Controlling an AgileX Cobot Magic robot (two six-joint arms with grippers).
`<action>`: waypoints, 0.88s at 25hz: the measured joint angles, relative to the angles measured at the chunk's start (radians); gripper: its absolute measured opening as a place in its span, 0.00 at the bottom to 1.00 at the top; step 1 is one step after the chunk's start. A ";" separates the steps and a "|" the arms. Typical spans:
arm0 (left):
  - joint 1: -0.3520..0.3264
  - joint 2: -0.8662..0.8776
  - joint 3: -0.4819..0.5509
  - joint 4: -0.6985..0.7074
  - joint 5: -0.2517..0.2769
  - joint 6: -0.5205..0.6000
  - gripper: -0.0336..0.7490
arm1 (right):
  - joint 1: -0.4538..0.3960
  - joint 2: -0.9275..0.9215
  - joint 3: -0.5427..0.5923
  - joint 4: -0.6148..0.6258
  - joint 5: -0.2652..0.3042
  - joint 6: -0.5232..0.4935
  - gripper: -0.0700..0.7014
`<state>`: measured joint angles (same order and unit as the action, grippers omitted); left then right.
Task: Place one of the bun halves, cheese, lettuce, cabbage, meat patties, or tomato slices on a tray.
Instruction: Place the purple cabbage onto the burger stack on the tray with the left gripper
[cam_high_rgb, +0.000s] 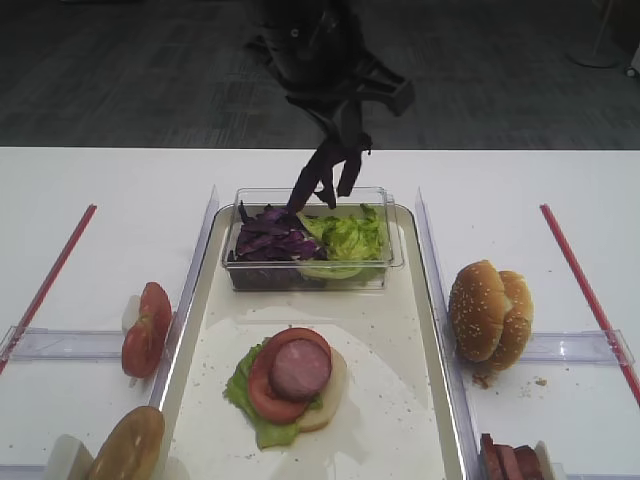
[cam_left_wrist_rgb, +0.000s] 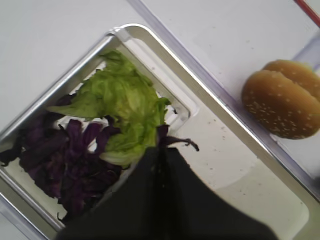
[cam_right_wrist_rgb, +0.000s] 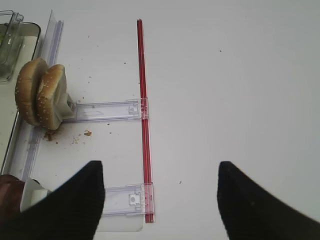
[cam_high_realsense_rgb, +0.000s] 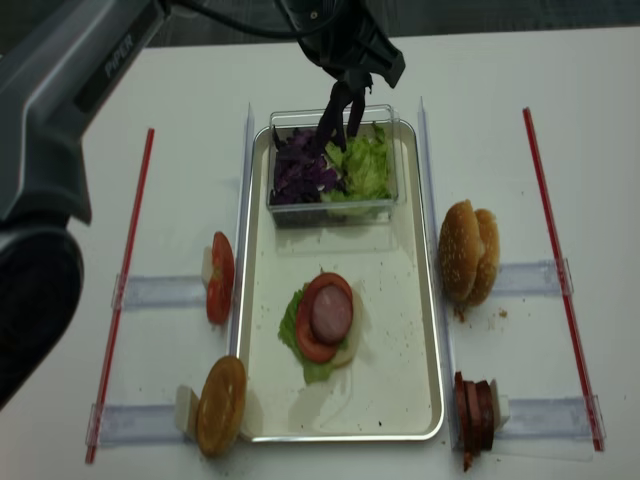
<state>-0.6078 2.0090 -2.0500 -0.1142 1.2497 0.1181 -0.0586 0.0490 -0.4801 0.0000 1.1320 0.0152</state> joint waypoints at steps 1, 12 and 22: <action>-0.017 -0.009 0.015 0.004 -0.002 0.002 0.03 | 0.000 0.000 0.000 0.000 0.000 0.000 0.75; -0.119 -0.098 0.208 0.031 -0.002 0.004 0.03 | 0.000 0.000 0.000 0.000 0.000 0.000 0.75; -0.137 -0.154 0.356 0.031 -0.010 -0.013 0.03 | 0.000 0.000 0.000 0.000 0.000 0.000 0.75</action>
<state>-0.7450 1.8548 -1.6941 -0.0834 1.2396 0.1054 -0.0586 0.0490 -0.4801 0.0000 1.1316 0.0152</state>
